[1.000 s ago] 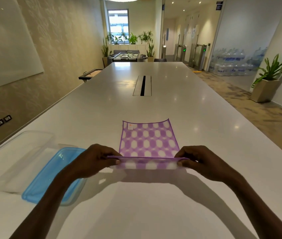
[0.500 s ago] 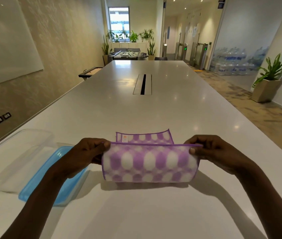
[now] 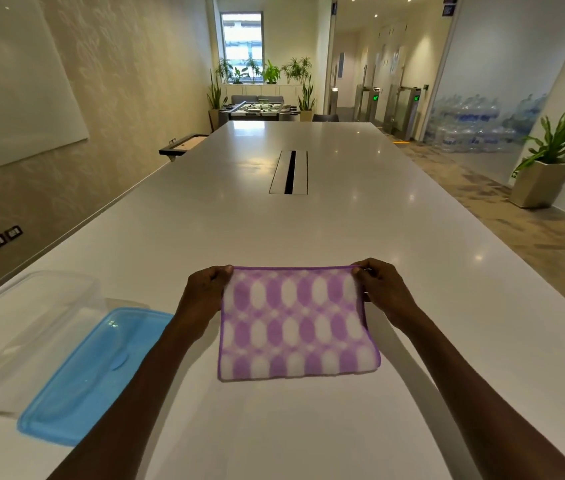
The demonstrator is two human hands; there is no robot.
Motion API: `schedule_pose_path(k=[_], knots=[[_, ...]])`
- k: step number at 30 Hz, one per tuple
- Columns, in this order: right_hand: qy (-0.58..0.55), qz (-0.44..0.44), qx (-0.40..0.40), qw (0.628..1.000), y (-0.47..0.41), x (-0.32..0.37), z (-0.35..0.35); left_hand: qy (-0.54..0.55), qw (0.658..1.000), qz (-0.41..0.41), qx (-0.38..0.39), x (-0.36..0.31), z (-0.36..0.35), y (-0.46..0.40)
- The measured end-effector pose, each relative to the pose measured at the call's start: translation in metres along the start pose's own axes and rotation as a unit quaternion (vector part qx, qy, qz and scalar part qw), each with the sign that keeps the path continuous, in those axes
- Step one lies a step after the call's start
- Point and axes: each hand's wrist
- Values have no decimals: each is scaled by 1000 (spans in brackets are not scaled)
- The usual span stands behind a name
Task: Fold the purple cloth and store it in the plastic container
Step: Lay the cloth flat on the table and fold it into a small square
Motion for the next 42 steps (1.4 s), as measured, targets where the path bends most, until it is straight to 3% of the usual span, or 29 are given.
schedule_pose_path(k=[7, 22, 24, 27, 29, 33, 35, 38, 42], knots=[[201, 6, -43, 979, -41, -17, -21, -94, 992, 29, -84, 37, -17, -27], [188, -57, -119, 973, -44, -17, -34, -235, 960, -27, -151, 46, -34, -21], [252, -22, -145, 957, -36, -14, -38, -244, 958, -59, -135, 43, -35, -17], [348, 105, -183, 914, -17, -12, -50, -297, 938, -143, -106, 37, -40, -6], [356, 165, -152, 907, -4, -9, -64, -310, 928, -191, -76, 33, -46, 1], [488, 148, 12, 860, 12, -16, -92, -390, 902, -178, 51, 40, -61, 14], [491, 109, 59, 863, 16, -28, -95, -457, 872, -142, 101, 49, -63, 18], [512, 90, 55, 853, 16, -42, -94, -535, 824, -128, 139, 60, -60, 16], [531, 92, 29, 842, 10, -44, -93, -544, 817, -106, 161, 64, -57, 8]])
Point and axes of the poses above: each hand's wrist, its own y-axis away from the middle knuckle, its own z-axis out of the back of the hand, x = y × z, and after that the axes turned 10 degrees about -z, right-handed
